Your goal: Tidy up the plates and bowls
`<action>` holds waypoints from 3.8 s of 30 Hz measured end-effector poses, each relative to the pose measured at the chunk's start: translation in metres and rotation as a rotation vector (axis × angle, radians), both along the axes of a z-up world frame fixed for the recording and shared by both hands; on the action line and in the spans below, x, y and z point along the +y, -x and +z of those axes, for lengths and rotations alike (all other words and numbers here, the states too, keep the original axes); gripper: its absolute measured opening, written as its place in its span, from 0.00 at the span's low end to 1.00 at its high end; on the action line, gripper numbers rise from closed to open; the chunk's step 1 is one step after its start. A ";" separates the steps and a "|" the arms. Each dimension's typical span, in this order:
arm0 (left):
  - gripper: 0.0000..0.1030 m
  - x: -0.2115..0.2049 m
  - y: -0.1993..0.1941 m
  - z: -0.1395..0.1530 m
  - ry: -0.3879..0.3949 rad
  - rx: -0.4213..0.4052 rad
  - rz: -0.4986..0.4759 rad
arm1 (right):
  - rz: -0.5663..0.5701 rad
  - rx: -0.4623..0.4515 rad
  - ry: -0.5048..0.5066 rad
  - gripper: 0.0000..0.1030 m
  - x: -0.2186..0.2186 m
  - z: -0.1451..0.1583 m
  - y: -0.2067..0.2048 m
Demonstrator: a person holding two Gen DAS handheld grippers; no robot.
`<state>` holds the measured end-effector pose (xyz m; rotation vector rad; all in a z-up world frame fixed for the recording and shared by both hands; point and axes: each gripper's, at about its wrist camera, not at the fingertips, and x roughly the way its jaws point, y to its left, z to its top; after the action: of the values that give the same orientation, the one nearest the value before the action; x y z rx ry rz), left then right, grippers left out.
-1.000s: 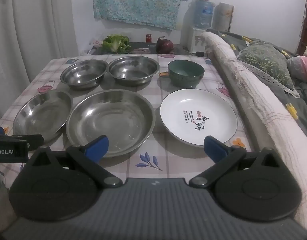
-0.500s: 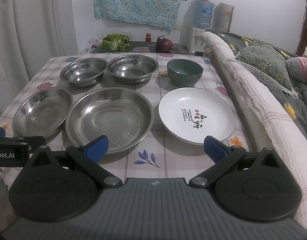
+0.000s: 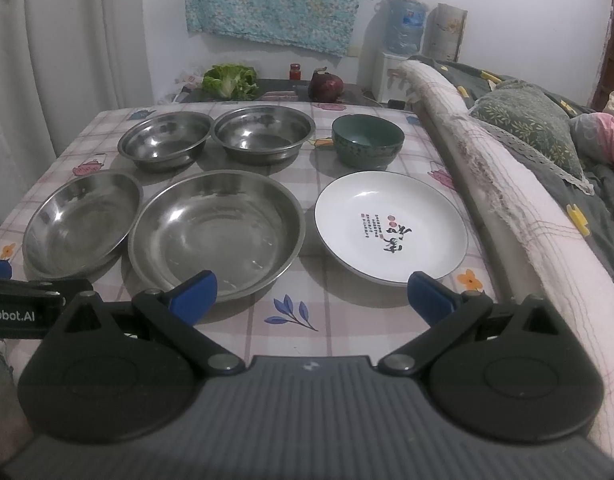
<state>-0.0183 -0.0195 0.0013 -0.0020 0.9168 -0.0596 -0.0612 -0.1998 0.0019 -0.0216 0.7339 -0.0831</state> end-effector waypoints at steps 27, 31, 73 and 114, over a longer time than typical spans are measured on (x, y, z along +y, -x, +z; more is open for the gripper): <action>1.00 0.007 -0.002 0.000 -0.006 0.005 0.022 | -0.003 0.016 0.015 0.99 0.005 -0.003 -0.007; 1.00 0.008 -0.003 0.000 -0.007 0.005 0.024 | -0.002 0.016 0.015 0.99 0.004 -0.003 -0.006; 1.00 0.083 -0.190 0.014 0.025 -0.090 -0.042 | 0.252 -0.023 -0.305 0.98 0.045 -0.005 -0.197; 0.49 0.115 -0.322 -0.063 -0.071 0.097 0.039 | 0.314 0.187 -0.362 0.21 0.101 -0.091 -0.348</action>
<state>0.3040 0.0960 -0.0613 0.0438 1.0148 0.0096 0.2868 -0.0985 -0.0893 0.2030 0.9155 0.3560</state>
